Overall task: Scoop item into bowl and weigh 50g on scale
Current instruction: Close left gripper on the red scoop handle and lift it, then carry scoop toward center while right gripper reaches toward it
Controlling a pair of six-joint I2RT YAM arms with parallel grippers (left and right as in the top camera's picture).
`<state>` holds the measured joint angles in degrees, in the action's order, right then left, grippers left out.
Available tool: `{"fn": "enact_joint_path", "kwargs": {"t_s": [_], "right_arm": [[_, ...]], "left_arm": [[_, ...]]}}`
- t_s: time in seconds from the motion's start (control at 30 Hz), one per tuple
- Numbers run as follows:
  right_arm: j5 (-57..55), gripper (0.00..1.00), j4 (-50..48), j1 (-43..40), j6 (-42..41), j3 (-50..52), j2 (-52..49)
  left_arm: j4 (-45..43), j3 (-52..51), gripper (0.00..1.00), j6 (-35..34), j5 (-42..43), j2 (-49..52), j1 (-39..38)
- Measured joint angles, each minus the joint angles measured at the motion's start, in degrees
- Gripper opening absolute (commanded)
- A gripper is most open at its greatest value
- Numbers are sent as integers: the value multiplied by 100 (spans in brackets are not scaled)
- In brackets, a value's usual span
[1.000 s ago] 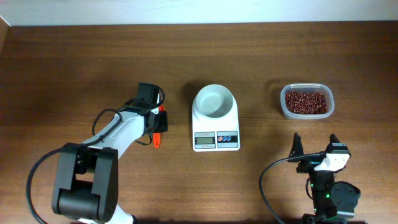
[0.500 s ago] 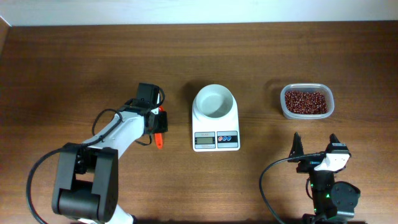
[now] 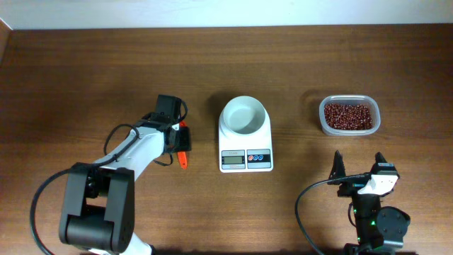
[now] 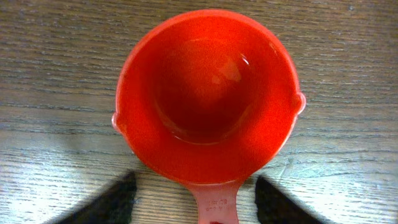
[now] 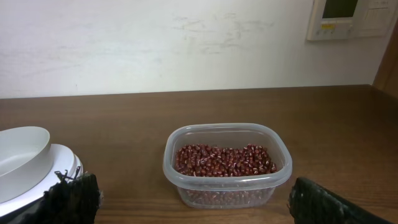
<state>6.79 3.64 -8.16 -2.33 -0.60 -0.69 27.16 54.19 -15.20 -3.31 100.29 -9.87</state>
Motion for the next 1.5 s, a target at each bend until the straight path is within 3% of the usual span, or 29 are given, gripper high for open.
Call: {"fn": "enact_joint_path", "kwargs": {"t_s": [0.03, 0.07, 0.13, 0.2, 0.27, 0.33, 0.47, 0.63, 0.8, 0.93, 1.3, 1.5], "right_arm": [[-2, 99, 0, 0, -7, -2, 0], [-2, 99, 0, 0, -2, 0, 0], [0, 99, 0, 0, -4, -2, 0], [-2, 99, 0, 0, -4, -2, 0], [0, 99, 0, 0, -2, 0, 0], [-2, 99, 0, 0, -4, -2, 0], [-2, 99, 0, 0, -2, -2, 0], [-2, 99, 0, 0, -4, -2, 0], [-2, 99, 0, 0, -2, 0, 0], [0, 99, 0, 0, -2, 0, 0], [0, 99, 0, 0, -2, 0, 0], [-2, 99, 0, 0, 0, 0, 0]], "left_arm": [[2, 0, 99, -15, -17, 0, 0], [2, 0, 85, -50, -20, 0, 0], [31, 0, 43, -70, -20, 0, 0], [146, 0, 31, -103, -22, 0, 0], [221, -4, 31, -96, -35, 0, 0], [216, -4, 41, -92, -37, 0, 0], [90, -9, 41, -92, -39, 0, 0], [-42, -11, 27, -85, -39, 0, 0], [-46, -11, 24, -92, -39, 0, 0], [-57, -11, 25, -92, -39, 0, 0], [9, 68, 18, -92, 205, -7, 0], [774, 378, 17, -199, 310, -568, 9]]}}
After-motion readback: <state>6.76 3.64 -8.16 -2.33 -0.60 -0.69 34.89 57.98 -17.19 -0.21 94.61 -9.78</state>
